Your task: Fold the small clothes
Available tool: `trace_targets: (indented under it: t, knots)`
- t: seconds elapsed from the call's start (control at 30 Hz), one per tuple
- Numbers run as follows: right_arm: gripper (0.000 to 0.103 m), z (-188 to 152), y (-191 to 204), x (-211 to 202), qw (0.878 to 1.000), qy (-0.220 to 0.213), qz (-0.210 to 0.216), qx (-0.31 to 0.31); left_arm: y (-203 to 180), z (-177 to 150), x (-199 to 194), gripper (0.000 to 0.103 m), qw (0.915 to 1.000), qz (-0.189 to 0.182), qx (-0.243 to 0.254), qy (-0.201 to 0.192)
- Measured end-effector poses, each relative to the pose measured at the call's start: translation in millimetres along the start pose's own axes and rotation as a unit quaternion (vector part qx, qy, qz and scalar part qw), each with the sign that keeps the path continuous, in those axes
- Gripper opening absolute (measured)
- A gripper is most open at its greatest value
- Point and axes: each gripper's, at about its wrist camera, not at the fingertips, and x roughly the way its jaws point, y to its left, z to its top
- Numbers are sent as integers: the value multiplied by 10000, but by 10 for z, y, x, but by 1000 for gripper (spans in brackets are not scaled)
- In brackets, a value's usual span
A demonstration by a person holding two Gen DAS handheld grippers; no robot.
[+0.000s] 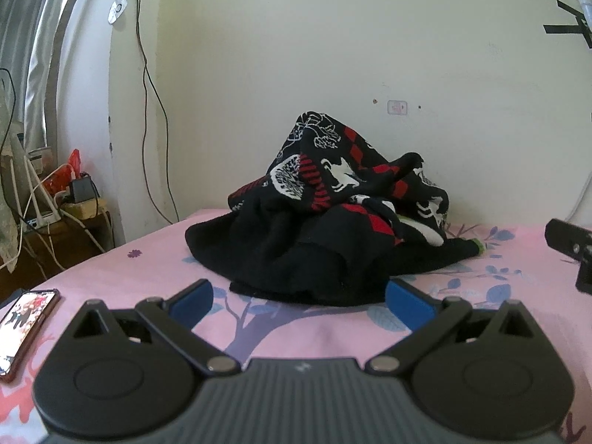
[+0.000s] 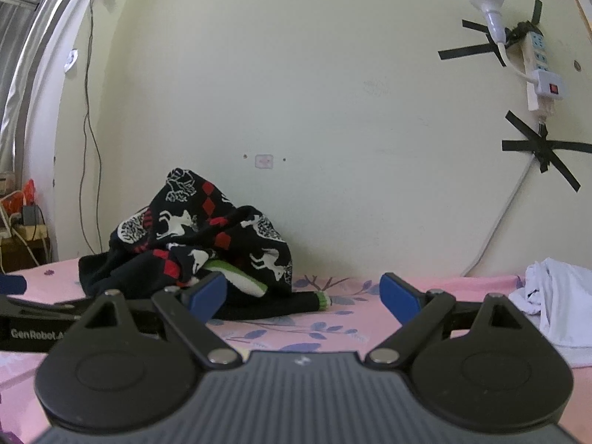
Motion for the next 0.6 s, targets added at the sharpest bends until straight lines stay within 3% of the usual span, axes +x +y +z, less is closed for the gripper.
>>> trace_targets:
  t: [0.43,0.6]
  knots:
    - [85,19,-5,-11,10000,6,49,75,-114,-23,-43,103,9988,98,457,-166]
    - [85,26,-35,5,9997,117,118,195,-69,-13,-25,103,9993,44,348,-104]
